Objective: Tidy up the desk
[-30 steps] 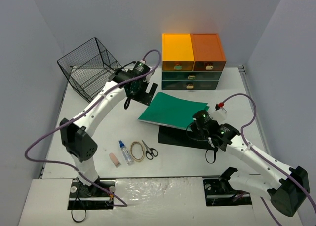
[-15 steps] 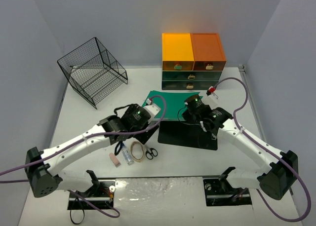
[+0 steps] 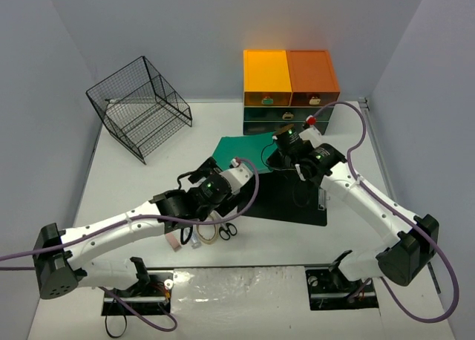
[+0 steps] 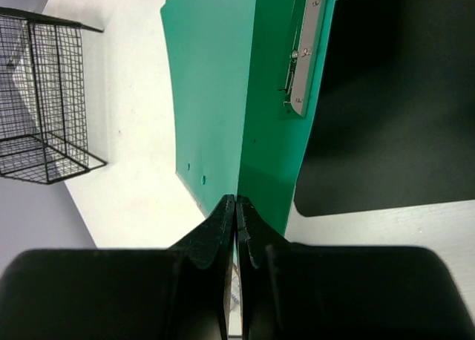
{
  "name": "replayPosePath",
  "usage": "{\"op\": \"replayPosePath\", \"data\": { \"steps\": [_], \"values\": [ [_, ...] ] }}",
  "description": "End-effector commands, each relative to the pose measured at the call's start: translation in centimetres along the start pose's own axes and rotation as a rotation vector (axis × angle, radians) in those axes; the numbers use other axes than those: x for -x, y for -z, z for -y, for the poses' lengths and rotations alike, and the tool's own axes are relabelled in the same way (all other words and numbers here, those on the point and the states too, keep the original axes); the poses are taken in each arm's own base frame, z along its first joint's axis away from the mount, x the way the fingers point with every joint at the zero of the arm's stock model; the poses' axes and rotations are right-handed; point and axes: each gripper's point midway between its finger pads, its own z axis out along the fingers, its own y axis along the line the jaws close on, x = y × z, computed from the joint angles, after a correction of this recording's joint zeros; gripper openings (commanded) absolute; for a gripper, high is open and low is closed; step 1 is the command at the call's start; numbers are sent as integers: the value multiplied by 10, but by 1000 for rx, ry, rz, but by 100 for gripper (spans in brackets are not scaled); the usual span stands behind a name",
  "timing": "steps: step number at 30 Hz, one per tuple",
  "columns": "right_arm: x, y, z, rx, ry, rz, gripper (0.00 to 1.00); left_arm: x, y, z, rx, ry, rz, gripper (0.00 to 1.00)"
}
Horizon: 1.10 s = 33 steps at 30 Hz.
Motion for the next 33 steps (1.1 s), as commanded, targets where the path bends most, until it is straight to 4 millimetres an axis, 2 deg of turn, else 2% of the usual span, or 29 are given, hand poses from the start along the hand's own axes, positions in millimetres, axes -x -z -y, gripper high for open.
{"op": "replayPosePath", "data": {
  "steps": [1,6,11,18,23,26,30,33],
  "values": [
    [8,12,-22,40,-14,-24,0,40,-6,2,75,-76,143,97],
    [9,14,-23,34,-18,-33,0,51,-21,17,101,-114,172,97],
    [9,15,-27,37,-21,-44,0,67,-38,22,138,-134,225,97],
    [10,20,-34,50,-20,-70,0,87,-57,21,227,-160,302,97],
    [9,23,-34,44,-9,-91,0,92,-71,16,323,-210,319,97],
    [9,25,-33,41,-6,-95,0,93,-77,13,351,-224,320,90],
    [9,26,-32,37,-5,-97,0,96,-81,3,392,-220,321,65],
    [8,27,-31,37,-2,-101,0,99,-83,-4,420,-219,326,64]
  ]
}}
